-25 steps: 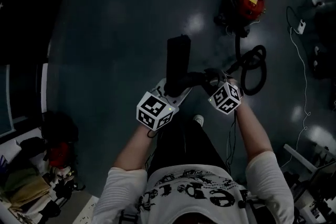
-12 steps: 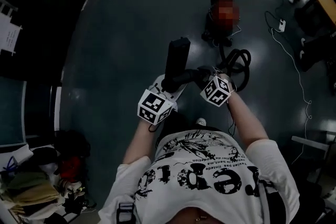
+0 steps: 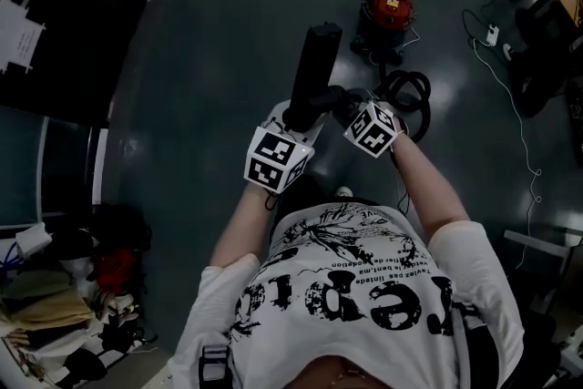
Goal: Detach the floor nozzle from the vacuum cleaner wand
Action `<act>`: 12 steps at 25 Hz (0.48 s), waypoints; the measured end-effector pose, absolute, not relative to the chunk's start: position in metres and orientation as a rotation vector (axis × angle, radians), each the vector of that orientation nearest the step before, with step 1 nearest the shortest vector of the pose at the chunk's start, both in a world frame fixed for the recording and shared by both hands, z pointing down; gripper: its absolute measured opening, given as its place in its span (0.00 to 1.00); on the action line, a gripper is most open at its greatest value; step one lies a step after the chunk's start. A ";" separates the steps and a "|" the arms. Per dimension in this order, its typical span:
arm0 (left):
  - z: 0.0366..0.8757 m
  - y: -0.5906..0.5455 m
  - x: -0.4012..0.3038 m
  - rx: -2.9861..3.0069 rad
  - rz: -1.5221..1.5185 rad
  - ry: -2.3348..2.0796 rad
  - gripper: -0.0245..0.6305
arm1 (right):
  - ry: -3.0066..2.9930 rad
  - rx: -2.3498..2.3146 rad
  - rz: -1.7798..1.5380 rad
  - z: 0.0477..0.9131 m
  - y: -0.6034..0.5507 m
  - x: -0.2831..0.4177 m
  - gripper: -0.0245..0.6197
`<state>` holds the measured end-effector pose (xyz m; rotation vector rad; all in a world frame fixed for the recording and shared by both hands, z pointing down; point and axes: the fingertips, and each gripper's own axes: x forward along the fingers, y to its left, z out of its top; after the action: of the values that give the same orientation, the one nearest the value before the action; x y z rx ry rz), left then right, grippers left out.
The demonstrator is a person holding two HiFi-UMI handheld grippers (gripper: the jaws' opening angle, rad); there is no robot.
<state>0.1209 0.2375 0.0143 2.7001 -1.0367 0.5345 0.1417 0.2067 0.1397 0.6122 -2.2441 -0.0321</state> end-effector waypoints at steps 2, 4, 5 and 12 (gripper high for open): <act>0.014 0.238 0.128 2.663 0.541 -1.088 0.20 | -2.237 0.624 -0.023 0.140 0.204 0.147 0.30; 0.014 0.235 0.135 2.594 0.529 -1.144 0.20 | -2.234 0.646 -0.012 0.140 0.199 0.154 0.30; 0.015 0.234 0.139 2.557 0.518 -1.166 0.20 | -2.232 0.659 -0.006 0.140 0.195 0.157 0.30; 0.019 0.244 0.145 2.532 0.412 -1.191 0.20 | -2.194 0.698 -0.029 0.157 0.190 0.168 0.30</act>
<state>0.1452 0.2441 0.0186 2.5323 -1.1914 0.4118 0.1681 0.1901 0.1575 0.6981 -2.1941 -0.0293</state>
